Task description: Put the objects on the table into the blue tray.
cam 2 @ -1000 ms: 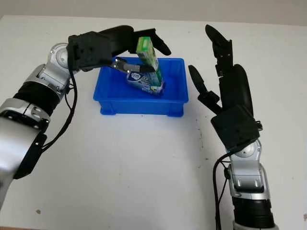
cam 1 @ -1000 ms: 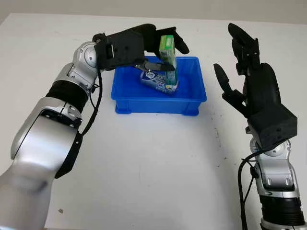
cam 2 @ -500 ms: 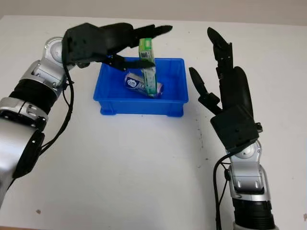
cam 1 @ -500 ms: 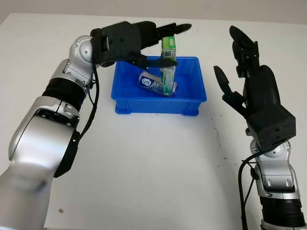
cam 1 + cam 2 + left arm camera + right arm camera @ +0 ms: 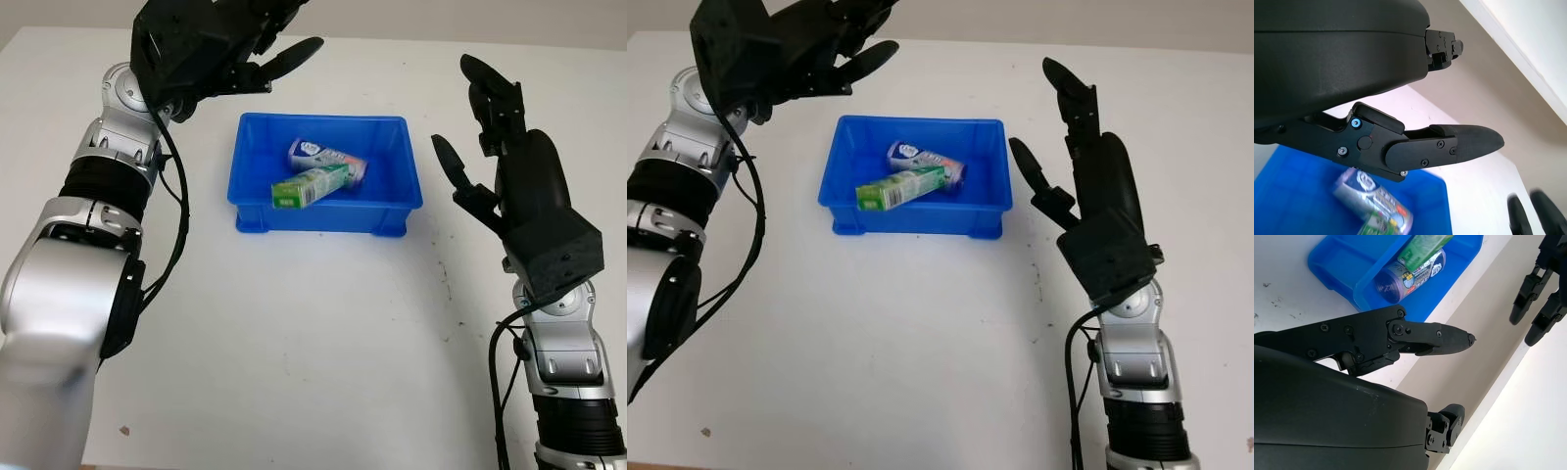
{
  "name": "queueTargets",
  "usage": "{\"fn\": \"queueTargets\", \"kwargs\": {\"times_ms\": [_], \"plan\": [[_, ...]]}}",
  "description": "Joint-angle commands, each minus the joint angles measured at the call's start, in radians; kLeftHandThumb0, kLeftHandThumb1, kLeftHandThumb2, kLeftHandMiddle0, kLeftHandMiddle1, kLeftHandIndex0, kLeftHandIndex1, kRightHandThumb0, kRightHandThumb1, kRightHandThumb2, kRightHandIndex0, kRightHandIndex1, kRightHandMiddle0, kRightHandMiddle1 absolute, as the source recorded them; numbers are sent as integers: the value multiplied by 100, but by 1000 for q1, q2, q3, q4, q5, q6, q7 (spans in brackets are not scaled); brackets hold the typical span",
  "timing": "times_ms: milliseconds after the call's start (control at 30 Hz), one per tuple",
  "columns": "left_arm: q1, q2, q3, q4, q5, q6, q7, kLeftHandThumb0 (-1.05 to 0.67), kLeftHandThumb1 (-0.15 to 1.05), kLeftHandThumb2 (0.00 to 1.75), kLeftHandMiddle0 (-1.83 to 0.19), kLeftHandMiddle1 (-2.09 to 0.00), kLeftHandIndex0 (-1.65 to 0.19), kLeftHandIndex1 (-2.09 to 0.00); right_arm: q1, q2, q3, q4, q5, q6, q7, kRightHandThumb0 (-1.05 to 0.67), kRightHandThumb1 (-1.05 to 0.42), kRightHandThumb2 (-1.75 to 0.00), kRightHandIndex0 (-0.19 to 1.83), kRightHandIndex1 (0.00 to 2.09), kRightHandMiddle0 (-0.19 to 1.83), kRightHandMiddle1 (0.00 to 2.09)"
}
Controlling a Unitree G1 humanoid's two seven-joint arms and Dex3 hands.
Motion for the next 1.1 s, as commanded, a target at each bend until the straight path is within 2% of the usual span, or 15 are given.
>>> {"fn": "queueTargets", "kwargs": {"times_ms": [0,100,200,267,433,567,667,700,900,1067], "plan": [[9,7,-5,0,26,2,61,-83,105,67,19,-3,15,-4,-5,-10,1,-10,-4,-4,3,-49,-105,-41,10,7,-19,60],[4,9,-9,22,60,13,154,-80,105,72,18,-1,17,-3,-2,-13,1,-11,-8,-9,5,-49,-105,-41,11,7,-19,61],[0,8,13,47,50,14,189,-76,105,73,19,0,19,-1,1,-14,1,-13,-9,-7,8,-49,-105,-40,11,7,-19,60],[-2,13,28,68,37,3,194,-74,105,73,19,-1,19,0,3,-11,-1,-15,-4,-3,12,-49,-105,-40,9,6,-19,59],[18,30,73,73,-9,36,188,-83,105,71,19,0,19,0,11,-5,-2,-21,-8,-7,1,-48,-105,-42,9,6,-19,56],[67,24,169,50,-131,50,120,-85,105,69,19,0,19,0,2,3,-16,-6,12,-13,-10,-53,-105,-57,5,4,-19,48],[155,30,212,-46,-198,47,72,-81,105,71,19,0,19,0,-15,18,-50,20,115,-9,21,-63,-105,-72,-14,0,-19,10],[195,32,222,-94,-215,49,63,-80,105,72,19,0,19,0,-21,23,-63,23,151,17,30,-66,-105,-74,-17,0,-19,5],[453,25,273,-421,-304,104,40,-80,105,73,19,0,19,0,-50,27,-114,57,255,113,35,-77,-105,-81,-19,0,-19,0],[613,15,306,-580,-368,141,20,-76,105,73,19,0,19,0,-55,31,-125,82,289,116,37,-75,-105,-79,-19,0,-19,0]]}}
